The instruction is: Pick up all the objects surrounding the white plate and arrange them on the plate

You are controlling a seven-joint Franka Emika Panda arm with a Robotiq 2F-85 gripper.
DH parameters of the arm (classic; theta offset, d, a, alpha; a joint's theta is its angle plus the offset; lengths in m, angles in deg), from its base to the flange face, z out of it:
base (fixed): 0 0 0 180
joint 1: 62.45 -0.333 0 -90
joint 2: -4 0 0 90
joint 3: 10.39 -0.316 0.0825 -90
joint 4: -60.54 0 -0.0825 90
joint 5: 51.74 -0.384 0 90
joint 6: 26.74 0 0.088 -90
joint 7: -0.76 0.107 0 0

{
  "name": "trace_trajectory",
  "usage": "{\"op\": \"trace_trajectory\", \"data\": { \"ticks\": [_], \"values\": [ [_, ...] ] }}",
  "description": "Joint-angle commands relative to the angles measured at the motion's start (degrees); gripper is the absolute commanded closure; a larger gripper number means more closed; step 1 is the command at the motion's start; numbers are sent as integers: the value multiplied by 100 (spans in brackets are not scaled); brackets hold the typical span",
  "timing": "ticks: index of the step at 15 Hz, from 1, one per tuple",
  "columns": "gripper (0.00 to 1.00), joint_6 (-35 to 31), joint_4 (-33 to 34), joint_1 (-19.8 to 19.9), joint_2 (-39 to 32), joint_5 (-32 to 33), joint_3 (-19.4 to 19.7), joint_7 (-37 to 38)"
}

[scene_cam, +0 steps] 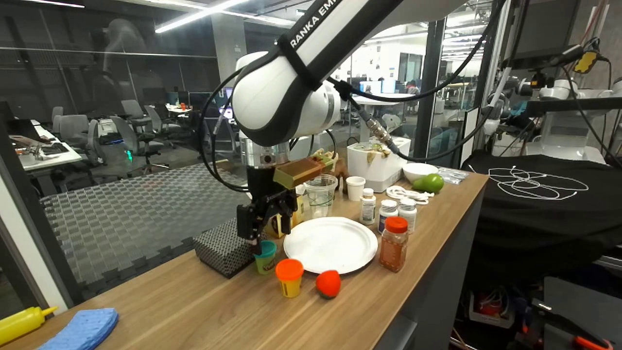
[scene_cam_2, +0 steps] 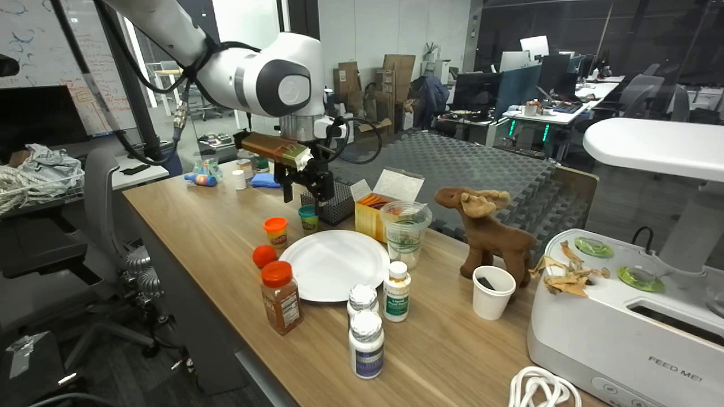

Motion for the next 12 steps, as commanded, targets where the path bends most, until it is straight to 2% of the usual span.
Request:
{"op": "trace_trajectory", "data": {
  "ticks": [1, 9, 10, 12],
  "values": [
    [0, 335, 486, 59, -272, -204, -56, -221],
    [2, 192, 656, -14, -524, -205, -29, -51],
    [26, 120, 665, -33, -554, -191, -5, 11],
    [30, 18, 671, -46, -568, -189, 8, 80]
  ]
}}
